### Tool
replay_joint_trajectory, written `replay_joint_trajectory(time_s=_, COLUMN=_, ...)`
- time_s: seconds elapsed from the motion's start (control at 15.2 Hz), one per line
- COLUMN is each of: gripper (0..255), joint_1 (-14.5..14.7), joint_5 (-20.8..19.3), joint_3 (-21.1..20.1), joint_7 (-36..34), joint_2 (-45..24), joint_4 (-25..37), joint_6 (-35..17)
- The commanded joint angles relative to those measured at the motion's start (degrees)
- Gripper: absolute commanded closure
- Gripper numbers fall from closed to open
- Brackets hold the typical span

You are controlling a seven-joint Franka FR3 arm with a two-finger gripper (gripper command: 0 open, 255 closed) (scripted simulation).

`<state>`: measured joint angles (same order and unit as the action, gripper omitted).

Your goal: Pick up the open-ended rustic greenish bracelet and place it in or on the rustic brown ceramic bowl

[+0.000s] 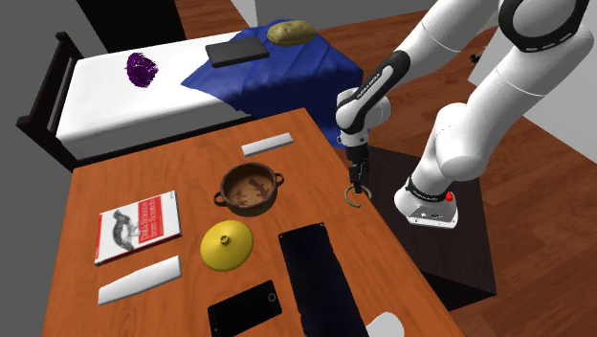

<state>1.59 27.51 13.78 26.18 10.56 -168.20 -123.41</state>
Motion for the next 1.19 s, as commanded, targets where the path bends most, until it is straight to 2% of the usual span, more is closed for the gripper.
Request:
replay_joint_trajectory(time_s=0.0, gripper=0, joint_1=0.87, joint_5=1.84, joint_3=-0.38, joint_7=0.99, joint_2=-1.20, joint_4=-0.76, joint_6=-1.78)
replay_joint_trajectory(time_s=0.13, gripper=0, joint_1=2.16, joint_5=4.63, joint_3=-0.99, joint_7=2.49, joint_2=-2.98, joint_4=-1.58, joint_6=-4.08)
replay_joint_trajectory(time_s=0.66, gripper=0, joint_1=2.14, joint_5=4.62, joint_3=-1.01, joint_7=2.49, joint_2=-2.98, joint_4=-1.58, joint_6=-4.06)
replay_joint_trajectory(time_s=0.73, gripper=255, joint_1=2.14, joint_5=4.62, joint_3=-1.01, joint_7=2.49, joint_2=-2.98, joint_4=-1.58, joint_6=-4.06)
replay_joint_trajectory(time_s=1.12, gripper=255, joint_1=2.09, joint_5=4.61, joint_3=-0.94, joint_7=2.64, joint_2=-3.22, joint_4=-1.43, joint_6=-4.10)
